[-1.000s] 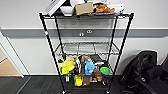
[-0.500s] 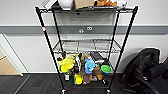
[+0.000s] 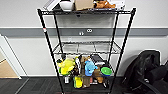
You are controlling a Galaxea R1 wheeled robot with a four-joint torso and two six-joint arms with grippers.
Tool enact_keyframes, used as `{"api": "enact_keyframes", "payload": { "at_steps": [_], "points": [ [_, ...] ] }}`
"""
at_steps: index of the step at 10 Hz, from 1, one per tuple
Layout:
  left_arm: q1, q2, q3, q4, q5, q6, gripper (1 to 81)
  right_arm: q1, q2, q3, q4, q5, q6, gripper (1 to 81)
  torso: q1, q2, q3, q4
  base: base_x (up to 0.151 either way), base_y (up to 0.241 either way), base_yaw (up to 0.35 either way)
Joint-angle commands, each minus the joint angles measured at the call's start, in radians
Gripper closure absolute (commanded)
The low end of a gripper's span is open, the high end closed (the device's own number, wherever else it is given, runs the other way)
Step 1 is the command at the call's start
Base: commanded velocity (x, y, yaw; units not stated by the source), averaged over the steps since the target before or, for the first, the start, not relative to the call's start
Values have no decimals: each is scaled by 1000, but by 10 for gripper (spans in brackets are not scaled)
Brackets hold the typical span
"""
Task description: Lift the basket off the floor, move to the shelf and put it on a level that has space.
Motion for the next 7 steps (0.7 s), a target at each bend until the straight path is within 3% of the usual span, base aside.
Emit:
{"api": "enact_keyframes", "payload": {
  "at_steps": [1, 6, 7],
  "points": [
    [-112, -16, 3, -13, 80, 0, 10, 88, -30, 13, 33, -42, 2, 10, 63, -98, -82, 0, 0, 0, 0],
    [-197, -4, 3, -10, 160, -1, 10, 139, -32, 19, 35, -58, 2, 10, 156, -245, -198, 0, 0, 0, 0],
    [-215, 0, 3, -8, 167, -1, 10, 149, -30, 21, 35, -59, 2, 10, 176, -275, -142, 0, 0, 0, 0]
  ]
}}
